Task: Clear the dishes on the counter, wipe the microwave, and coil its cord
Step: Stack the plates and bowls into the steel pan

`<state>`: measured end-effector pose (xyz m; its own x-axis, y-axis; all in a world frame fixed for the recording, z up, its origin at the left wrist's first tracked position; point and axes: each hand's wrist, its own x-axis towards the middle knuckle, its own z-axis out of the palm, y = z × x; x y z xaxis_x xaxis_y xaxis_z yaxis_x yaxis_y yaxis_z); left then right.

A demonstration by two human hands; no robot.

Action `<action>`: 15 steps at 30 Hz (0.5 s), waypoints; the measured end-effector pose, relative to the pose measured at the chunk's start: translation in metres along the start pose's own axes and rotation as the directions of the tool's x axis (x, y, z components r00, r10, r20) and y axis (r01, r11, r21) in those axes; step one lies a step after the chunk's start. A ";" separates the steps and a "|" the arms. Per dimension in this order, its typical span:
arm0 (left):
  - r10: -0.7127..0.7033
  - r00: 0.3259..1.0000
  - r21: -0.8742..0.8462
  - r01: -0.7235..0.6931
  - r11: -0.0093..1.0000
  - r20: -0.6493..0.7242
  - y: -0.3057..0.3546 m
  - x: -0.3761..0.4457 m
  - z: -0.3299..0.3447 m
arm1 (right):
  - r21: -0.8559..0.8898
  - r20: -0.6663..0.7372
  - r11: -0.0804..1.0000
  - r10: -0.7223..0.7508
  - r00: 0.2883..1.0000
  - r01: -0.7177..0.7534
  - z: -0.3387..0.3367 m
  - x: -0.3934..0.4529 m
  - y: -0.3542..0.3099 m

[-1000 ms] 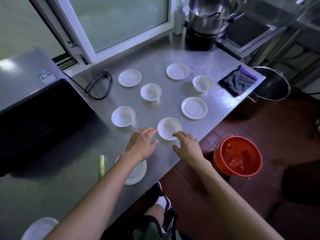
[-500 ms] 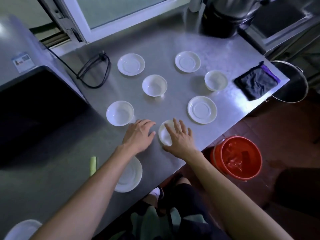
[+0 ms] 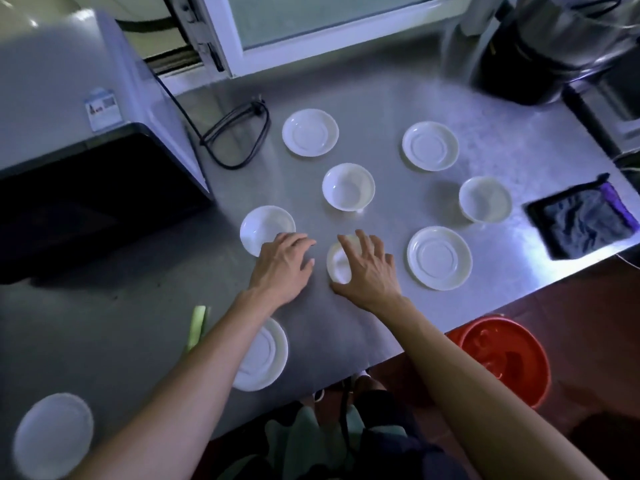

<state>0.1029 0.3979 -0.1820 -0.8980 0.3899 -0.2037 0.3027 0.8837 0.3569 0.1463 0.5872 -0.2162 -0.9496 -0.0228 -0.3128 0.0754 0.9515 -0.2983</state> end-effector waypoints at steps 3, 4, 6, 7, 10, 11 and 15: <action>-0.041 0.999 0.031 0.042 0.999 -0.009 -0.014 0.004 -0.006 | -0.010 0.015 1.000 -0.020 1.000 0.021 -0.006 0.015 -0.007; -0.047 0.999 0.038 0.048 0.998 -0.020 -0.019 0.005 -0.008 | -0.012 0.018 1.000 -0.028 0.999 0.028 -0.006 0.019 -0.010; -0.066 0.997 0.056 0.069 0.996 -0.045 -0.028 0.009 -0.010 | -0.016 0.026 0.999 -0.043 0.999 0.043 -0.005 0.025 -0.015; -0.086 0.995 0.080 0.089 0.993 -0.041 -0.033 0.011 -0.011 | -0.017 0.027 0.999 -0.051 0.998 0.052 -0.004 0.028 -0.018; -0.148 0.989 0.169 0.144 0.975 0.010 -0.047 0.021 -0.010 | -0.023 0.023 0.997 -0.072 0.997 0.073 -0.001 0.035 -0.026; -0.159 0.987 0.181 0.153 0.972 0.022 -0.051 0.025 -0.009 | -0.024 0.024 0.997 -0.075 0.997 0.076 0.000 0.038 -0.028; -0.225 0.970 0.146 0.210 0.967 0.093 -0.064 0.040 -0.001 | -0.027 0.050 0.997 -0.076 0.996 0.078 0.004 0.045 -0.034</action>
<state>0.0473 0.3562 -0.2122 -0.9096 0.2032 -0.3624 0.1502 0.9741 0.1693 0.1020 0.5522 -0.2240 -0.9362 -0.1104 -0.3336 -0.0067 0.9548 -0.2973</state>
